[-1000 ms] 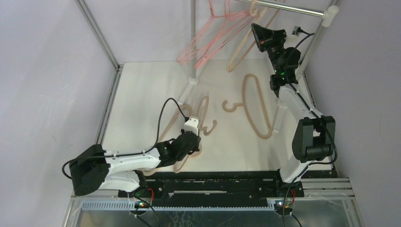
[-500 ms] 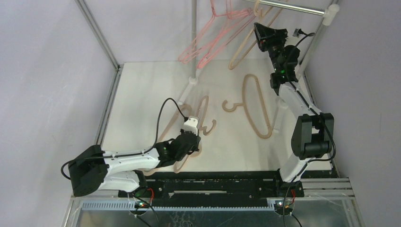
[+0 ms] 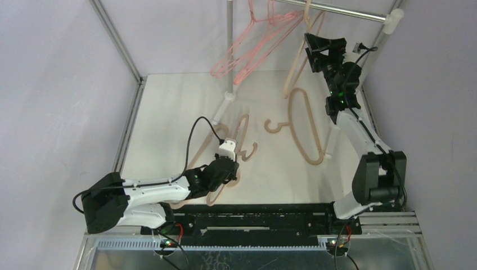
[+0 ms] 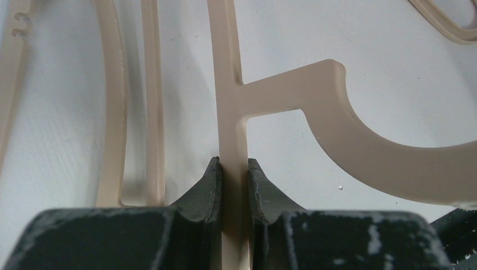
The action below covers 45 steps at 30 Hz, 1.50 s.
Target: Organize the hangers
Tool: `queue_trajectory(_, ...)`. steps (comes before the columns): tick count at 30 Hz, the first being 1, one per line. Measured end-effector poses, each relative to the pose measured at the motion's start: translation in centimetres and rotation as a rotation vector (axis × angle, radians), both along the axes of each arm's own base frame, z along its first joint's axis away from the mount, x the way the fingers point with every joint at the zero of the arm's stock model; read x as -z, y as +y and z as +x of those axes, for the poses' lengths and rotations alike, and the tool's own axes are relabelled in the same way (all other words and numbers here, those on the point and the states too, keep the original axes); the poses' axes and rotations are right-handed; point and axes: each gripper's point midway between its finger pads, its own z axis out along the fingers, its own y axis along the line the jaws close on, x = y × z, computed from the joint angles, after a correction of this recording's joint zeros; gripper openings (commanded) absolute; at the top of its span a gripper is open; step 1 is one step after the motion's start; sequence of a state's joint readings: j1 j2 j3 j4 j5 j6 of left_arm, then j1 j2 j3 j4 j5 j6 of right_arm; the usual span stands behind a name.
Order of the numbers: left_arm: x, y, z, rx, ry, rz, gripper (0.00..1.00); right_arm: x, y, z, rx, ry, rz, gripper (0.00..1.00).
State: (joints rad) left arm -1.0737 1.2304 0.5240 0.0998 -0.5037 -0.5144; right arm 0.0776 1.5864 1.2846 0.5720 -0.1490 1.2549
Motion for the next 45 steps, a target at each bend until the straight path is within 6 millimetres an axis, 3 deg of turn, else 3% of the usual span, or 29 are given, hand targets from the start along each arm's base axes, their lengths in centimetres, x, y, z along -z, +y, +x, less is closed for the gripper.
queue_trajectory(3, 0.1, -0.1, -0.1, 0.007, 0.005, -0.002, 0.00, -0.3, -0.2, -2.8, 0.038, -0.017, -0.065, 1.00)
queue_trajectory(12, 0.4, -0.2, -0.1, 0.010, 0.011, 0.006, 0.00, -4.4, -1.3, -12.3, 0.192, -0.162, -0.307, 1.00)
queue_trajectory(16, 0.4, -0.2, -0.2, 0.011, 0.012, 0.005, 0.00, -4.4, -3.2, -15.8, 0.303, -0.143, -0.432, 1.00)
queue_trajectory(19, 0.6, -0.2, -0.2, 0.012, 0.015, 0.011, 0.00, -3.2, -4.9, -17.7, 0.380, -0.079, -0.533, 0.99)
queue_trajectory(23, 1.2, -0.2, -0.3, 0.018, 0.026, 0.023, 0.00, 0.6, -6.4, -18.5, 0.415, 0.088, -0.678, 0.94)
queue_trajectory(26, 1.4, -0.5, -0.4, 0.028, 0.034, 0.024, 0.00, 5.2, -6.6, -18.6, 0.377, 0.248, -0.785, 0.93)
queue_trajectory(37, 1.4, -0.7, -0.4, 0.048, 0.031, 0.029, 0.00, 21.6, -3.4, -19.1, 0.063, 0.697, -1.092, 0.94)
queue_trajectory(45, 1.3, -0.8, -0.3, 0.051, 0.025, 0.024, 0.00, 30.9, -2.3, -19.3, -0.156, 0.947, -1.229, 0.94)
